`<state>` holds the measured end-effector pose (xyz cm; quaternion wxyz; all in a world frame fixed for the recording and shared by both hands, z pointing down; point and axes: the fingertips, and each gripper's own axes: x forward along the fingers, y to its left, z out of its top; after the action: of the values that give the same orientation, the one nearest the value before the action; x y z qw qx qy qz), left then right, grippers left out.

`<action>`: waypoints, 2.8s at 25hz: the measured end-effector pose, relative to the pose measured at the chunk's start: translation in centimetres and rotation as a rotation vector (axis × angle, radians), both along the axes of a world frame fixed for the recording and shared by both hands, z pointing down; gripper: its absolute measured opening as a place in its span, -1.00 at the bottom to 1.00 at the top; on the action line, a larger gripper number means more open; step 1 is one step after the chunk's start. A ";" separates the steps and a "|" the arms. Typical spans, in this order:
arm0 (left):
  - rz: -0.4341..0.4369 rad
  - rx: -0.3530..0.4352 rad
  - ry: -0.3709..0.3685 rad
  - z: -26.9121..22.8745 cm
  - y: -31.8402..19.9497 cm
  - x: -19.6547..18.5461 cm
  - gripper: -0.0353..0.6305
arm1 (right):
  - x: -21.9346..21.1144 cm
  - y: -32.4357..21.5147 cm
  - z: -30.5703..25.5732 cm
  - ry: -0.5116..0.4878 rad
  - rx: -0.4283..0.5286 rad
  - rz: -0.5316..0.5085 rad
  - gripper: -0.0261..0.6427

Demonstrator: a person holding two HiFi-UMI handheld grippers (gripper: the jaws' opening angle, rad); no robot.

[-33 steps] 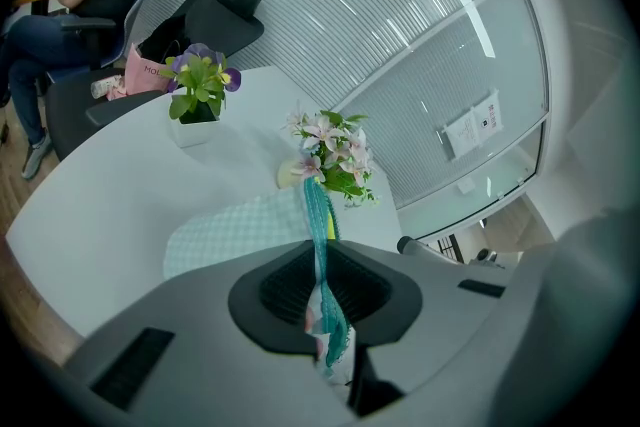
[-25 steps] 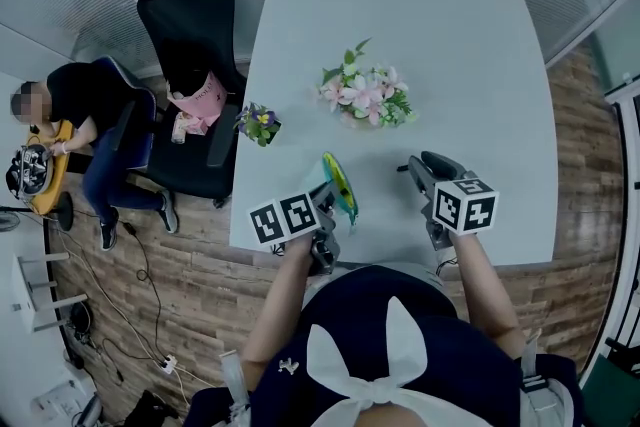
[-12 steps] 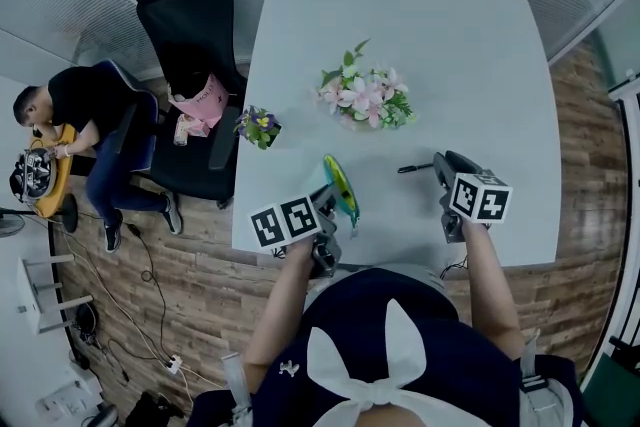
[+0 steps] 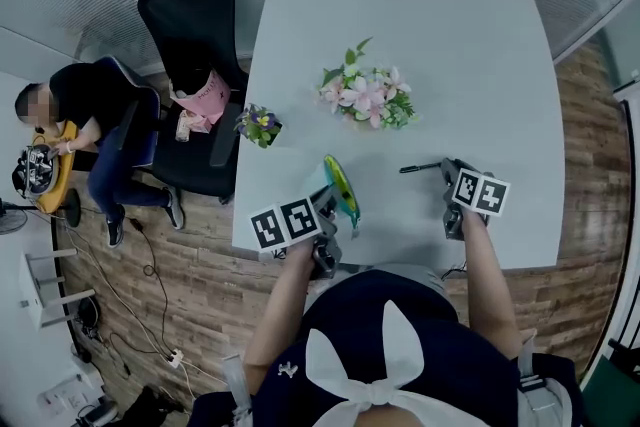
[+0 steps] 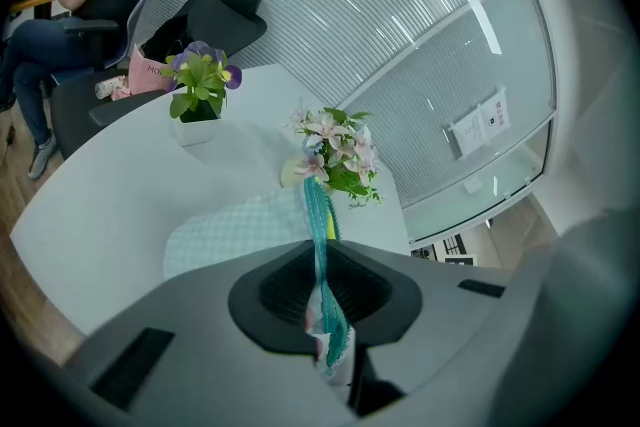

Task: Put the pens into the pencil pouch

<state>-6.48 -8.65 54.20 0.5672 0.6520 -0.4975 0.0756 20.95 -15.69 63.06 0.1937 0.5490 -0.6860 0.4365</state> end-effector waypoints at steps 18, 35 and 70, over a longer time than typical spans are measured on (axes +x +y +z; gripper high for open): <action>-0.030 -0.013 0.010 0.0 0.2 -0.3 -0.75 | 1.3 -0.3 5.8 -0.119 -0.223 0.294 -0.44; -0.052 -0.018 0.020 0.2 0.4 -0.7 -0.75 | 1.2 -3.5 6.3 0.110 -0.193 0.182 -0.61; -0.069 -0.005 0.016 -0.1 1.4 -1.3 -0.75 | -1.7 -4.2 4.2 0.276 -0.089 -0.264 -0.71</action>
<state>-7.78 -7.24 54.08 0.5752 0.6334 -0.5150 0.0519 19.21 -19.87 67.29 0.3655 0.4999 -0.6989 0.3579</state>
